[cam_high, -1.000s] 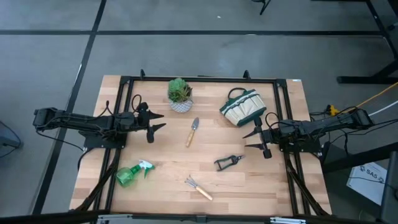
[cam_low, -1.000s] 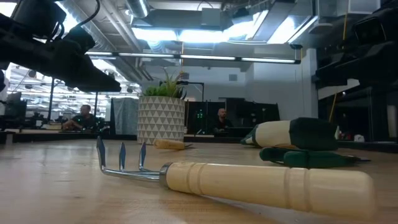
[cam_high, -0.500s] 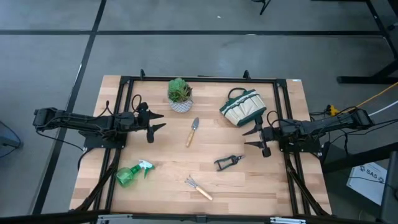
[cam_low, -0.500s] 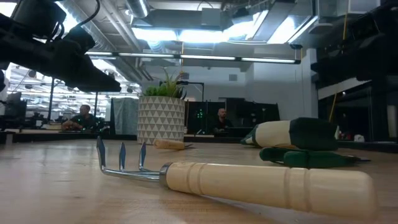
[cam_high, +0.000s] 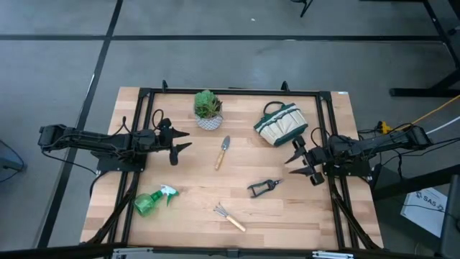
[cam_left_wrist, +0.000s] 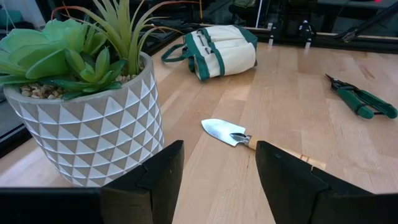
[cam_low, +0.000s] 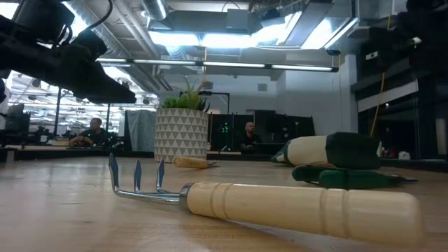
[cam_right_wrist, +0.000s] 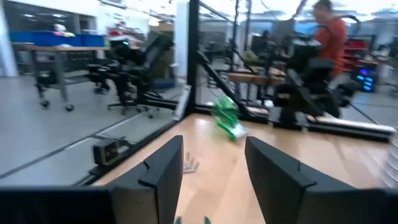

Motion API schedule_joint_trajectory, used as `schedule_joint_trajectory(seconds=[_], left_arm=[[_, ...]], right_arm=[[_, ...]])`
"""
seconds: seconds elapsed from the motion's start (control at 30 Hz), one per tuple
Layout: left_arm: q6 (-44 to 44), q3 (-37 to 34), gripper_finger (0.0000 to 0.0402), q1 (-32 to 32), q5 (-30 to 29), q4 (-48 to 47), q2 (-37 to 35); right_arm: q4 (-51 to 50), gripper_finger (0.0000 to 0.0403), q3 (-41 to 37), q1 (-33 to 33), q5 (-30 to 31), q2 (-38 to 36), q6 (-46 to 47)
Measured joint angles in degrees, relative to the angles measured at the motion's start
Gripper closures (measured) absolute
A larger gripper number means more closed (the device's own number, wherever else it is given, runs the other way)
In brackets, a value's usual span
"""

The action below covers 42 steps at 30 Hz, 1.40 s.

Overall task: Pick & Place Garden tools in Gardening bag
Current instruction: Prepare the gardening bag

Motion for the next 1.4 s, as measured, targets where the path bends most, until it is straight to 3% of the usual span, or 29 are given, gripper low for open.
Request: schedule_joint_trajectory(seconds=[0.37,0.57,0.8,1.1,1.4], left_arm=[[-0.01,0.01,0.0206,0.00,0.00,0.02,0.00],[0.01,0.01,0.0206,0.00,0.00,0.00,0.02],[0.01,0.00,0.0206,0.00,0.00,0.02,0.01],[-0.01,0.01,0.0206,0.00,0.00,0.02,0.00],[0.01,-0.01,0.0206,0.00,0.00,0.00,0.00]], right_arm=[[2.04,0.0227,0.00,0.00,-0.21,0.03,2.16],[-1.88,0.0227,3.06,0.00,7.65,2.60,1.76],[-7.52,0.0227,11.43,0.00,10.99,11.18,-1.45],[-24.04,0.0227,22.05,-0.03,14.33,25.94,-2.51],[-23.47,0.0227,23.63,0.07,11.49,34.83,-2.34]])
